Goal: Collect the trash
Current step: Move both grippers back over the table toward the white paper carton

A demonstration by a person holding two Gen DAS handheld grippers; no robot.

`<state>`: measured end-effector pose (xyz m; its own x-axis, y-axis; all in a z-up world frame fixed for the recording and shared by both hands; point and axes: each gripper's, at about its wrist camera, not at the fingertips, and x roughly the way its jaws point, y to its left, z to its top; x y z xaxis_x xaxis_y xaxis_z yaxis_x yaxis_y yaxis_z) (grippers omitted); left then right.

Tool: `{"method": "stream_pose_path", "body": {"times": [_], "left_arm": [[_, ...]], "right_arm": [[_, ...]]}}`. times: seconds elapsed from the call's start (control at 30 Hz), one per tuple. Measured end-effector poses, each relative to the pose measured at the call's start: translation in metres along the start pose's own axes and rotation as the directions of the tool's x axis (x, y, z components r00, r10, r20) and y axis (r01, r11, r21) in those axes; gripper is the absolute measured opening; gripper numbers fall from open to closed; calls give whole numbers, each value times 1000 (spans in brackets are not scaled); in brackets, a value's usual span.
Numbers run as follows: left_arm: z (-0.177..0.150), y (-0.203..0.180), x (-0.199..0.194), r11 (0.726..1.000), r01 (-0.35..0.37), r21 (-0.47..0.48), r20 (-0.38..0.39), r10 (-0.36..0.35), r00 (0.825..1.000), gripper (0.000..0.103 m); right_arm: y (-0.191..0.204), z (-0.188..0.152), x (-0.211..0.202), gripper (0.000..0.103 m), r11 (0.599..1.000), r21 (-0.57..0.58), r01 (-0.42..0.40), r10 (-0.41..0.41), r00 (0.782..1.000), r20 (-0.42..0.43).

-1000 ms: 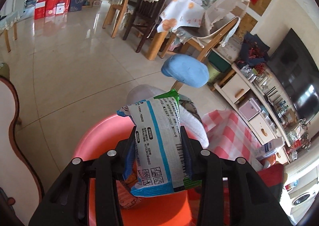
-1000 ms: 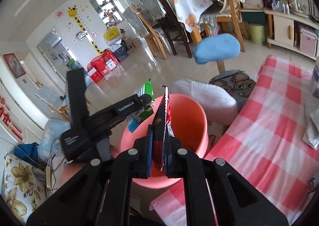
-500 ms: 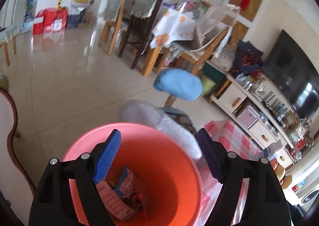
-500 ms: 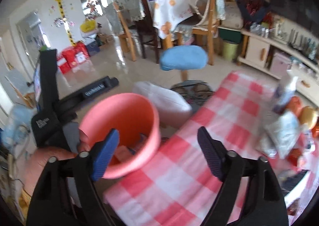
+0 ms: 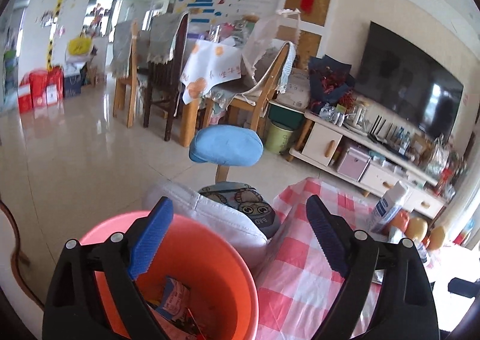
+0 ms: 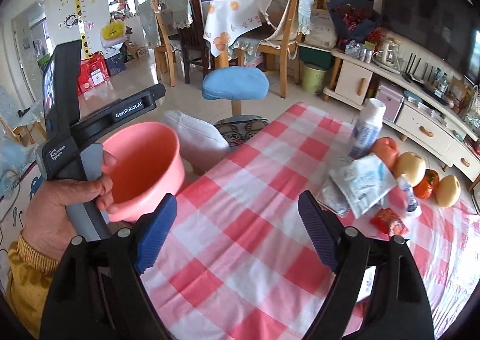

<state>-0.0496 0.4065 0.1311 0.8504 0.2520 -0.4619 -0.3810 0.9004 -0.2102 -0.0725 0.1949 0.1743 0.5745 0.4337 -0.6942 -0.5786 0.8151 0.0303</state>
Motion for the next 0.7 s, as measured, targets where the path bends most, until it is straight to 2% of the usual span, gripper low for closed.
{"method": "stream_pose_path", "body": {"times": [0.07,0.23,0.4,0.63,0.7], "left_arm": [[-1,-4,-1,1000,-14,6,-11,14,1000,89],[-5,-12,5,1000,14,21,-61,-13,998,89],[-15,-31,8,996,25,91,-77,-18,997,89],[-29,-63,15,975,59,213,-120,-34,992,89],[-31,-71,14,970,86,225,-124,-59,991,89]], "right_arm": [[-7,-5,-3,89,1000,5,12,-12,1000,12],[-24,-18,-4,89,999,43,33,-32,999,-2],[-45,-22,-11,89,995,85,49,-49,999,8],[-74,-29,-23,89,988,130,80,-84,996,30],[-84,-32,-28,89,987,142,82,-88,995,42]]}}
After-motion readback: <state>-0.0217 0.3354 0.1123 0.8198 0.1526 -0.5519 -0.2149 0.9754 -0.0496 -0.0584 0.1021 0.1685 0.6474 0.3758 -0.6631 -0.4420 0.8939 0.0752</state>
